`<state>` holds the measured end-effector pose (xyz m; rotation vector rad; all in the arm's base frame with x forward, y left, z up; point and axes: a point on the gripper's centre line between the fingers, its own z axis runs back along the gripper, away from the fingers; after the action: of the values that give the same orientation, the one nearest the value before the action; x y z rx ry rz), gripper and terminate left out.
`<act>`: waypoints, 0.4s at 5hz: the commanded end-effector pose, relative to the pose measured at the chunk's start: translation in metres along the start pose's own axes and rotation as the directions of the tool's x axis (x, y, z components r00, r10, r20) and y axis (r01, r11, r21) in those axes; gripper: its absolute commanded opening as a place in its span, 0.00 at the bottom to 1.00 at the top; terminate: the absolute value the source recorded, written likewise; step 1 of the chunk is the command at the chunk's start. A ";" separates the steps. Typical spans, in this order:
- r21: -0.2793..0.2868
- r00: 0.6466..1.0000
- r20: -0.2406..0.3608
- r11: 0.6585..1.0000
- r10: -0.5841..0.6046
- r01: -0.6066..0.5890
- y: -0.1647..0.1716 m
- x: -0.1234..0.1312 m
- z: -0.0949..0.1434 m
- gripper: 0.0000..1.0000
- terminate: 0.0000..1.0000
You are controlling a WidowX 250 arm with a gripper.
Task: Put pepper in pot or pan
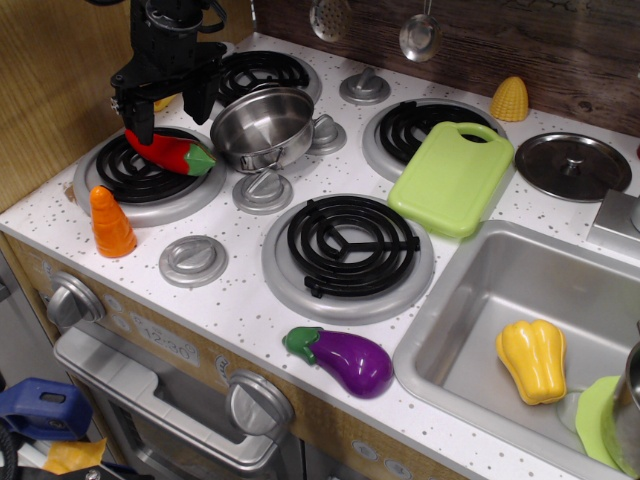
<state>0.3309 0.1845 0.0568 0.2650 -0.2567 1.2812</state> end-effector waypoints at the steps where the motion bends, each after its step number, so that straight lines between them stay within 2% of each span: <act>1: 0.000 1.000 0.000 1.000 0.000 0.000 0.000 0.000 0.000 1.00 0.00; 2: -0.013 0.999 -0.027 1.000 0.025 -0.025 0.003 0.000 -0.012 1.00 0.00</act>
<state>0.3272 0.1831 0.0291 0.2167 -0.2148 1.2973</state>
